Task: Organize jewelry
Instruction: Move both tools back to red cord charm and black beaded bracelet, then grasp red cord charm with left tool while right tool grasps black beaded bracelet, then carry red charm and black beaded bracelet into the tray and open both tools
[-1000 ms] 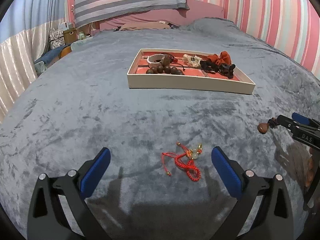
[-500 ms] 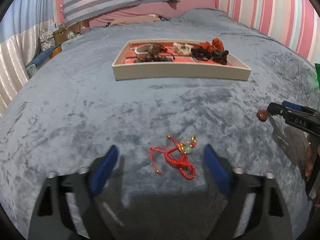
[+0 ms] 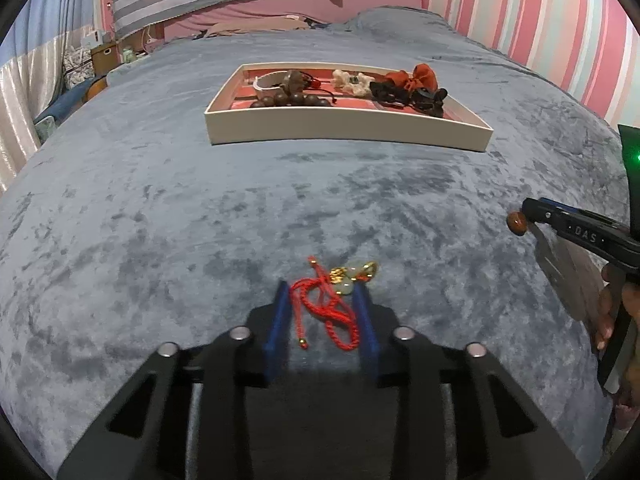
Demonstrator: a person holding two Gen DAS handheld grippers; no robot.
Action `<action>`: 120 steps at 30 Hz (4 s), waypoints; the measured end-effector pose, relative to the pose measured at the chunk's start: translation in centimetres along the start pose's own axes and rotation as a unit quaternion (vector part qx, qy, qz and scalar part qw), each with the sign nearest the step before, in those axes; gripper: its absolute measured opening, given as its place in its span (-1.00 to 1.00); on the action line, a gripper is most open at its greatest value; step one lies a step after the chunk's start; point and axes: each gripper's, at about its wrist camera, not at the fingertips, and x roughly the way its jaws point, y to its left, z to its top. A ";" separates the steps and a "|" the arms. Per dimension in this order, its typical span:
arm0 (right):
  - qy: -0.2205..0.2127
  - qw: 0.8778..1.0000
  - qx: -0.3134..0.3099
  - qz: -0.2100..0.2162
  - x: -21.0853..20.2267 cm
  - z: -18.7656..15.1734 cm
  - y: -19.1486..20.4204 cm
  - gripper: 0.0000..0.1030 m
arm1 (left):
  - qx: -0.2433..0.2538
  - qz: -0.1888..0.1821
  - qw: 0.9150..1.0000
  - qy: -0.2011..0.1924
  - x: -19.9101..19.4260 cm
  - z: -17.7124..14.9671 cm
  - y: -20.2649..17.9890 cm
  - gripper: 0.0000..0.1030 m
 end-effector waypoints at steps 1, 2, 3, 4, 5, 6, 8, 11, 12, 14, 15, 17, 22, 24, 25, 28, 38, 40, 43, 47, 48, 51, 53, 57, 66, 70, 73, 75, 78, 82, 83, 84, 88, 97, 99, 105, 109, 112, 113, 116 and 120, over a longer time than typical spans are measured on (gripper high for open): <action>0.000 1.000 -0.001 0.000 0.0 0.0 0.1 -0.41 | 0.001 -0.001 1.000 0.001 0.0 0.1 0.0 -0.44; 0.000 1.000 0.000 0.001 0.0 0.0 0.1 -0.42 | 0.002 -0.003 1.000 0.001 0.1 0.1 -0.1 -0.46; 0.000 1.000 0.000 0.002 0.1 0.0 0.0 -0.43 | 0.002 -0.007 1.000 0.001 0.1 0.1 -0.1 -0.50; 0.000 1.000 0.001 0.004 0.1 0.0 0.0 -0.44 | 0.002 -0.009 1.000 0.000 0.1 0.2 -0.1 -0.55; -0.001 1.000 0.002 0.004 0.0 0.0 0.0 -0.45 | 0.002 -0.011 1.000 0.000 0.1 0.2 0.0 -0.58; -0.001 1.000 0.001 0.005 0.0 0.0 0.0 -0.45 | 0.002 -0.013 1.000 0.000 0.0 0.2 0.0 -0.64; -0.003 1.000 -0.001 0.004 -0.1 0.0 0.0 -0.47 | 0.004 -0.014 1.000 -0.003 0.0 0.2 -0.1 -0.67; -0.006 1.000 -0.001 0.006 -0.3 -0.1 0.0 -0.48 | 0.004 -0.015 1.000 -0.005 -0.1 0.3 -0.1 -0.71; -0.008 1.000 -0.002 0.007 -0.3 -0.1 0.1 -0.48 | 0.004 -0.015 1.000 -0.005 -0.1 0.3 -0.1 -0.73; -0.011 1.000 -0.003 0.008 -0.5 -0.1 0.1 -0.48 | 0.003 -0.017 1.000 -0.007 -0.2 0.3 0.0 -0.76; -0.012 1.000 -0.004 0.008 -0.6 -0.1 0.2 -0.49 | 0.003 -0.017 1.000 -0.008 -0.3 0.4 -0.1 -0.77; -0.014 1.000 -0.005 0.009 -0.7 -0.1 0.2 -0.49 | 0.002 -0.018 1.000 -0.010 -0.5 0.4 0.0 -0.77; -0.019 1.000 -0.010 0.010 -1.0 0.0 0.5 -0.50 | 0.000 -0.015 1.000 -0.018 -1.0 0.7 0.1 -0.78; -0.022 1.000 -0.012 0.010 -1.2 0.1 0.6 -0.50 | -0.002 -0.015 1.000 -0.022 -1.2 0.8 0.2 -0.78; -0.024 1.000 -0.014 0.011 -1.4 0.1 0.7 -0.50 | -0.002 -0.015 1.000 -0.023 -1.3 0.9 0.2 -0.78; -0.031 0.999 -0.018 0.012 -1.9 0.3 1.1 -0.50 | 0.003 -0.014 0.999 -0.033 -1.7 1.3 0.1 -0.78; -0.057 0.998 -0.035 0.012 -3.4 2.5 2.4 -0.50 | 0.008 -0.013 0.998 -0.068 -3.1 4.4 0.4 -0.78; -0.064 0.997 -0.037 0.011 -3.7 3.3 2.6 -0.50 | 0.012 -0.011 0.997 -0.077 -3.5 5.3 0.5 -0.78; -0.074 0.997 -0.037 0.012 -4.0 4.7 2.7 -0.50 | 0.013 -0.010 0.996 -0.089 -3.8 6.9 0.7 -0.78; -0.084 0.995 -0.044 0.008 -4.4 6.5 3.3 -0.50 | 0.014 -0.006 0.995 -0.103 -3.8 9.4 1.1 -0.78; -0.086 0.995 -0.046 0.007 -4.5 7.0 3.5 -0.50 | 0.014 -0.007 0.994 -0.104 -3.7 9.9 1.2 -0.78; -0.092 0.995 -0.046 0.005 -4.6 8.4 4.0 -0.50 | 0.018 -0.005 0.993 -0.114 -3.6 11.9 1.4 -0.78; -0.094 0.994 -0.045 0.004 -4.5 9.4 4.3 -0.50 | 0.017 -0.004 0.993 -0.116 -3.4 13.0 1.7 -0.78; -0.100 0.994 -0.046 0.001 -3.9 11.3 5.0 -0.50 | 0.014 0.000 0.992 -0.123 -2.7 15.3 1.8 -0.78; -0.105 0.994 -0.038 -0.006 -1.1 14.3 6.1 -0.50 | 0.019 0.007 0.992 -0.123 0.4 18.5 1.6 -0.78; -0.096 0.995 -0.037 -0.012 0.8 15.0 6.2 -0.50 | 0.019 0.012 0.993 -0.114 2.3 19.1 1.8 -0.78; -0.089 0.995 -0.035 -0.014 2.1 15.3 6.1 -0.50 | 0.019 0.019 0.994 -0.105 3.9 19.3 2.2 -0.78; -0.083 0.996 -0.033 -0.017 3.0 15.6 6.0 -0.50 | 0.018 0.022 0.995 -0.100 5.0 19.4 2.5 -0.78; -0.078 0.996 -0.032 -0.020 4.2 15.7 5.9 -0.50 | 0.013 0.025 0.995 -0.091 6.5 19.3 3.0 -0.78; -0.072 0.997 -0.029 -0.026 5.5 15.7 5.6 -0.50 | 0.012 0.031 0.996 -0.086 8.2 19.4 3.4 -0.78; -0.071 0.997 -0.028 -0.030 5.9 15.7 5.6 -0.50 | 0.010 0.033 0.996 -0.085 8.5 19.4 3.5 -0.78; -0.070 0.997 -0.027 -0.034 6.2 15.7 5.5 -0.50 | 0.008 0.034 0.996 -0.084 8.7 19.5 3.6 -0.78; -0.064 0.997 -0.023 -0.043 7.5 15.7 5.3 -0.50 | 0.002 0.042 0.996 -0.078 9.9 19.7 3.9 -0.78; -0.059 0.996 -0.020 -0.060 9.5 15.6 4.8 -0.50 | -0.005 0.064 0.996 -0.058 12.4 19.6 4.4 -0.78; -0.058 0.996 -0.021 -0.061 9.9 15.8 4.8 -0.50 | -0.009 0.067 0.997 -0.049 13.0 19.6 4.6 -0.78; -0.038 0.997 -0.023 -0.063 11.8 16.0 4.7 -0.50 | -0.009 0.072 0.996 -0.042 13.8 19.8 4.9 -0.72; -0.026 0.997 -0.032 -0.068 12.8 15.8 4.9 -0.50 | -0.009 0.073 0.996 -0.041 14.1 20.0 4.9 -0.72; -0.018 0.997 -0.031 -0.067 13.3 15.6 4.7 -0.50 | -0.011 0.079 0.996 -0.040 14.0 20.0 4.9 -0.41; -0.016 0.997 -0.030 -0.066 13.5 15.5 4.7 -0.49 | -0.012 0.081 0.996 -0.039 13.9 20.0 5.0 -0.26; -0.006 0.997 -0.031 -0.065 13.8 15.4 4.7 -0.47 | -0.013 0.082 0.996 -0.042 13.7 19.7 5.1 -0.09; 0.003 0.997 -0.031 -0.065 14.2 15.5 4.7 -0.43 | -0.012 0.084 0.996 -0.040 13.3 19.5 5.0 -0.08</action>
